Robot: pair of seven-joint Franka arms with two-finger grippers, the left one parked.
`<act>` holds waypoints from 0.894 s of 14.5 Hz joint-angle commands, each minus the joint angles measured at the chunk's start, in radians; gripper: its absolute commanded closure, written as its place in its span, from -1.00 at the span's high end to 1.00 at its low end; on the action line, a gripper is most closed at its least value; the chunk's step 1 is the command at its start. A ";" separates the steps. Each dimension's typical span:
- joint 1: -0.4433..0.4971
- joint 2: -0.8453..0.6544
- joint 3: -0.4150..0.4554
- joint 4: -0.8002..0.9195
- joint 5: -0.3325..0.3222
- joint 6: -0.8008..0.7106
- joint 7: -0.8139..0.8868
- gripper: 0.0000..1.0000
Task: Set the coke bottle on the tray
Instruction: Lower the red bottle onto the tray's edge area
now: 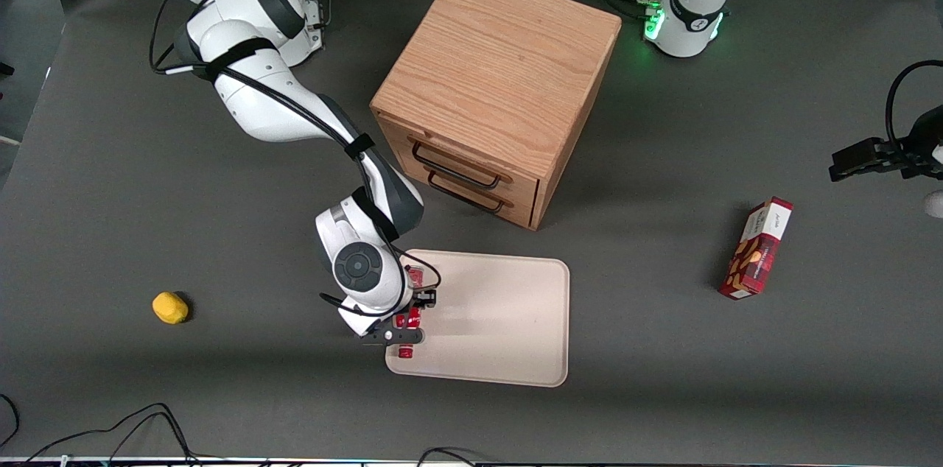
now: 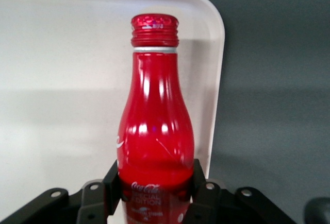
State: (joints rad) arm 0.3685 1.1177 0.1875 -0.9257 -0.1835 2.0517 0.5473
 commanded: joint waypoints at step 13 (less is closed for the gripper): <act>-0.003 0.007 -0.008 0.039 -0.017 -0.016 -0.007 1.00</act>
State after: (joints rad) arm 0.3645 1.1253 0.1778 -0.9115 -0.1835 2.0518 0.5442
